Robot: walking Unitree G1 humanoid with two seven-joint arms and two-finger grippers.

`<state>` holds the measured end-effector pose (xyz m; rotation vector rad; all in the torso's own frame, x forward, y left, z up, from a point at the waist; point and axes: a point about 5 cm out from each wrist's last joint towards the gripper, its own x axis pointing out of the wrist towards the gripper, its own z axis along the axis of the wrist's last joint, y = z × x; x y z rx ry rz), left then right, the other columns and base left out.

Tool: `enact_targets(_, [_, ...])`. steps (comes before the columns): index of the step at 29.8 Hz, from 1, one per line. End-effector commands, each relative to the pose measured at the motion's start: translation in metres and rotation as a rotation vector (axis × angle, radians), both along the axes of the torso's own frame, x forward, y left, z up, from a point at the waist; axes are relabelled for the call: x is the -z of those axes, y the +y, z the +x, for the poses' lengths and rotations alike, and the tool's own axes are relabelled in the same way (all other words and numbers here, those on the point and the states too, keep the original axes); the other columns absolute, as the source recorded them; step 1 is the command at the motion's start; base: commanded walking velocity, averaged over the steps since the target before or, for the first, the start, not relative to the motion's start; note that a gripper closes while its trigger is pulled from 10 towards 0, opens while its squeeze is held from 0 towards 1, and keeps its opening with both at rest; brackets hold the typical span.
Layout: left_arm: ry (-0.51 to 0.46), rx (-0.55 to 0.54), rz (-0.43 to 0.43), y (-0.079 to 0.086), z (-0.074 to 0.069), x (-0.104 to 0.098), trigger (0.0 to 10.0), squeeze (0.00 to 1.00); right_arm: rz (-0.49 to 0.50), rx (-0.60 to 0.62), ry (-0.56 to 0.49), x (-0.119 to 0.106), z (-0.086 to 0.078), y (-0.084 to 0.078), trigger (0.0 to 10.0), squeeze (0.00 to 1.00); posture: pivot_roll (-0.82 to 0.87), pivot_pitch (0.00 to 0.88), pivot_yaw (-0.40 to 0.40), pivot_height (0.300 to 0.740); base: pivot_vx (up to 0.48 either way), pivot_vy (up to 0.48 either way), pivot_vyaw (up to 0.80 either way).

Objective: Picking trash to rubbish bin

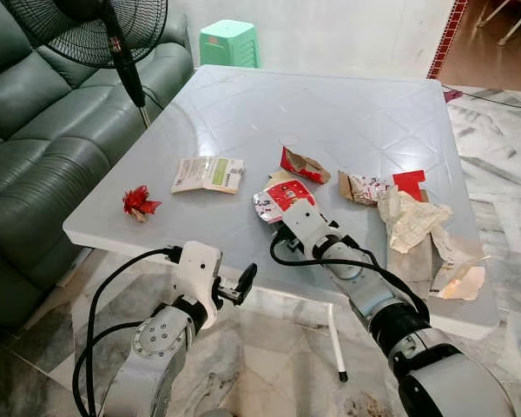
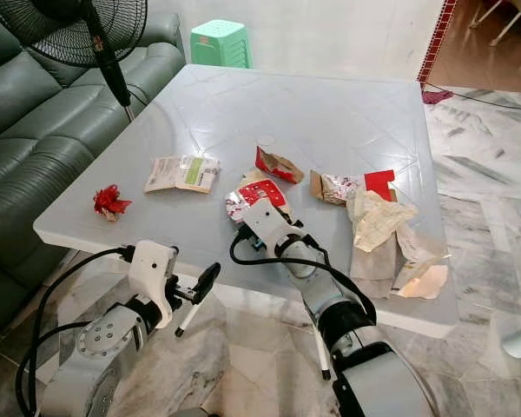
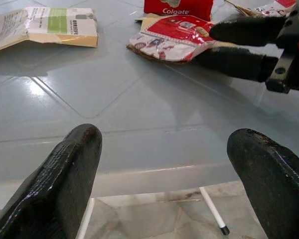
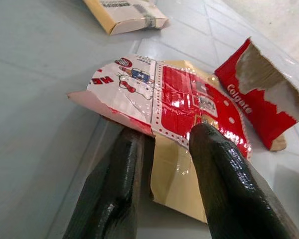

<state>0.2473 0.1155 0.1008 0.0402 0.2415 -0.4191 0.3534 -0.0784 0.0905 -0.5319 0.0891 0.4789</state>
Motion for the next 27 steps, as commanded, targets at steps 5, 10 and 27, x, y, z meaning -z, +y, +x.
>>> enact_targets(5, [-0.016, 0.004, 0.003, -0.0009, -0.0006, -0.0032, 10.0, 0.00, 0.014, 0.011, -0.014, -0.0042, 0.0035, 0.0009, 0.0, 0.00, 0.13, 0.052, 0.005, 0.740, 0.000, 0.000, 0.00])
enact_targets(10, [-0.015, 0.007, 0.003, -0.0010, -0.0005, -0.0031, 10.0, 0.00, 0.017, 0.015, -0.010, -0.0031, 0.0034, -0.0005, 0.0, 0.00, 0.13, 0.052, 0.007, 0.740, 0.000, 0.000, 0.00])
enact_targets(27, [-0.018, 0.012, 0.004, -0.0028, 0.0009, -0.0025, 10.0, 0.00, 0.017, 0.012, -0.019, -0.0043, 0.0048, -0.0009, 0.0, 0.00, 0.12, 0.044, 0.002, 0.740, 0.000, 0.000, 0.00])
